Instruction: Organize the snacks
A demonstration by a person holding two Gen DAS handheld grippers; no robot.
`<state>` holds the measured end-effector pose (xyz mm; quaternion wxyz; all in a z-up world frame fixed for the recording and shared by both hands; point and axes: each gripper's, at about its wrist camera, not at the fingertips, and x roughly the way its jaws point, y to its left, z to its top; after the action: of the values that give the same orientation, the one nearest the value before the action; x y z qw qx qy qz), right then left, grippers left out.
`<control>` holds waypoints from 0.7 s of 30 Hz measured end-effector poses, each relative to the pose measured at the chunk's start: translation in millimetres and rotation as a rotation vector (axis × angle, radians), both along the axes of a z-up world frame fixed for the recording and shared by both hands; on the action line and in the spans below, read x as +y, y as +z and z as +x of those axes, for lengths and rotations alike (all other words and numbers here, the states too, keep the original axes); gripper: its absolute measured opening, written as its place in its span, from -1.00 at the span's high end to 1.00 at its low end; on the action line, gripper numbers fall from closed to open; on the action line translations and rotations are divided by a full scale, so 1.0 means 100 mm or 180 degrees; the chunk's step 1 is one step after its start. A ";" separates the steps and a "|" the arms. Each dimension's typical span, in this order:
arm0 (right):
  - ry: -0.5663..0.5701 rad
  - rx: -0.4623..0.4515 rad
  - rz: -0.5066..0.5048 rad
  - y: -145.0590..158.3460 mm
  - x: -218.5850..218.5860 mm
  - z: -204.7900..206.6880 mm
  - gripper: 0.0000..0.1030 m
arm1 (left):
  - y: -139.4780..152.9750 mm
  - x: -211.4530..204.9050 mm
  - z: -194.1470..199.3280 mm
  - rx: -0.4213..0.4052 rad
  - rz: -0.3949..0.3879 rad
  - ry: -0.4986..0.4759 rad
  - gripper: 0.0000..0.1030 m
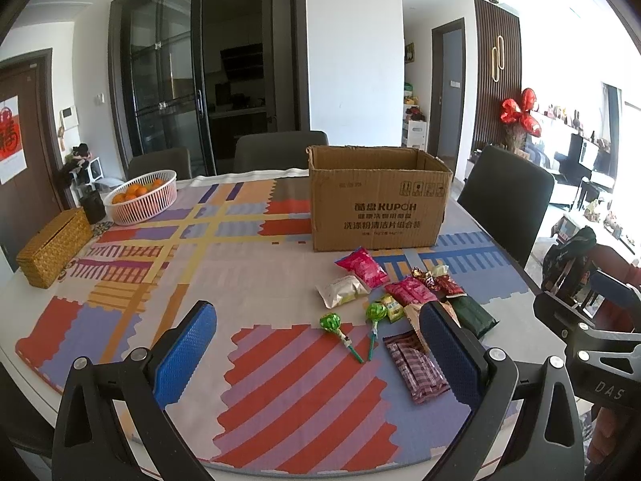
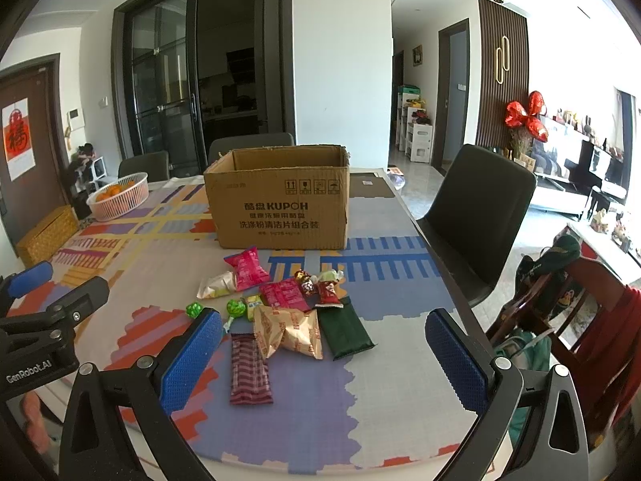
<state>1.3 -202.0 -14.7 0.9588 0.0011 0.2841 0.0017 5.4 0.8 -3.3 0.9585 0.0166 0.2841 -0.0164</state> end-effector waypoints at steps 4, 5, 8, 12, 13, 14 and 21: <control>0.0003 0.0001 -0.0004 0.00 0.00 0.00 -0.99 | 0.00 0.00 0.02 -0.0006 -0.0003 -0.0004 -1.00; 0.0002 0.0003 -0.0005 0.00 0.00 0.01 -0.99 | 0.00 0.00 0.01 -0.0007 0.0003 -0.0002 -1.00; 0.0003 0.0003 -0.0007 0.00 0.00 0.01 -0.99 | 0.00 0.00 0.01 -0.0007 -0.0001 -0.0003 -1.00; 0.0004 0.0005 -0.0008 0.00 0.00 0.01 -0.99 | 0.00 -0.01 0.01 -0.0007 0.0001 -0.0002 -1.00; 0.0003 0.0007 -0.0007 0.00 0.00 0.01 -0.99 | 0.00 -0.01 0.01 -0.0003 -0.0002 -0.0006 -1.00; 0.0002 0.0005 -0.0009 0.00 0.01 0.01 -0.99 | 0.00 -0.01 0.01 -0.0001 -0.0004 -0.0009 -1.00; 0.0012 0.0014 -0.0013 -0.04 0.01 0.05 -0.99 | -0.03 -0.01 0.06 0.0033 -0.0037 -0.0041 -1.00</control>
<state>5.9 -201.1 -18.9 0.9582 -0.0015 0.2862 0.0029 11.5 -0.5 -6.2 0.9570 0.0126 0.2889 -0.0243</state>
